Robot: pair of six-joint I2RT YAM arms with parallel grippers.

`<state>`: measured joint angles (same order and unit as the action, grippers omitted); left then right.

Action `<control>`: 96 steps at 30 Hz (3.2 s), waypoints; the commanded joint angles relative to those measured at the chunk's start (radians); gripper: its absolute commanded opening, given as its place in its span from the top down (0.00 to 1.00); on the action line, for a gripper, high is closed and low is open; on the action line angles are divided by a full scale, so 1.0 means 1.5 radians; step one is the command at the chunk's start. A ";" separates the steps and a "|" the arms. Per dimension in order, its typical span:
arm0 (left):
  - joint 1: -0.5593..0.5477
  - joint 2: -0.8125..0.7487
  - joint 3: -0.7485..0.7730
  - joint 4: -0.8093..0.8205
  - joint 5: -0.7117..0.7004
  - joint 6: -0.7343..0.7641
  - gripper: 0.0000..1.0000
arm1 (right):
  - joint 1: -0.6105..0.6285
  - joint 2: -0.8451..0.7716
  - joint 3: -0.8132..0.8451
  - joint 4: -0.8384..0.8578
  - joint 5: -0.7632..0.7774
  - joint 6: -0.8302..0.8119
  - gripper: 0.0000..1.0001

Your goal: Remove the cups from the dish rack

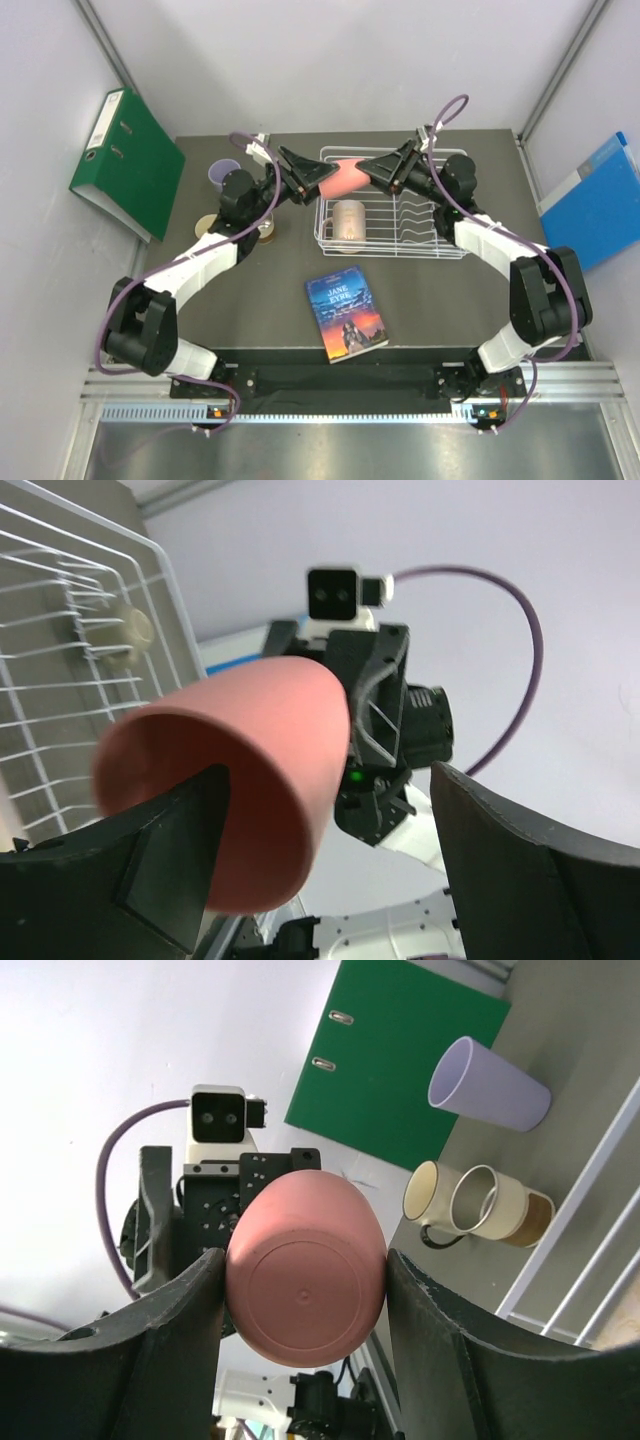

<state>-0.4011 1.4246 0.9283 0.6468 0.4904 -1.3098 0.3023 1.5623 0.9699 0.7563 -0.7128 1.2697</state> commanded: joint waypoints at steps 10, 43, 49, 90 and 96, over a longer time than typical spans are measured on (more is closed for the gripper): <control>-0.036 0.011 0.048 0.045 0.025 0.017 0.62 | 0.024 0.002 0.046 0.037 -0.012 -0.011 1.00; 0.037 0.428 0.813 -1.079 -0.535 0.542 1.00 | 0.019 -0.044 0.315 -0.692 0.382 -0.424 0.00; 0.042 0.497 0.863 -1.100 -0.607 0.544 1.00 | 0.021 -0.040 0.317 -0.696 0.383 -0.431 0.01; 0.117 0.635 0.956 -1.061 -0.436 0.497 0.38 | 0.028 0.023 0.322 -0.708 0.392 -0.444 0.01; 0.105 0.596 0.950 -1.038 -0.438 0.500 0.12 | 0.033 0.007 0.305 -0.705 0.399 -0.445 0.00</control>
<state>-0.2310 2.4390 2.3360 -0.9771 -0.1715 -0.5549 0.3325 1.6176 1.4391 -0.3367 -0.1253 0.6132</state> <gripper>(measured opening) 0.831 0.993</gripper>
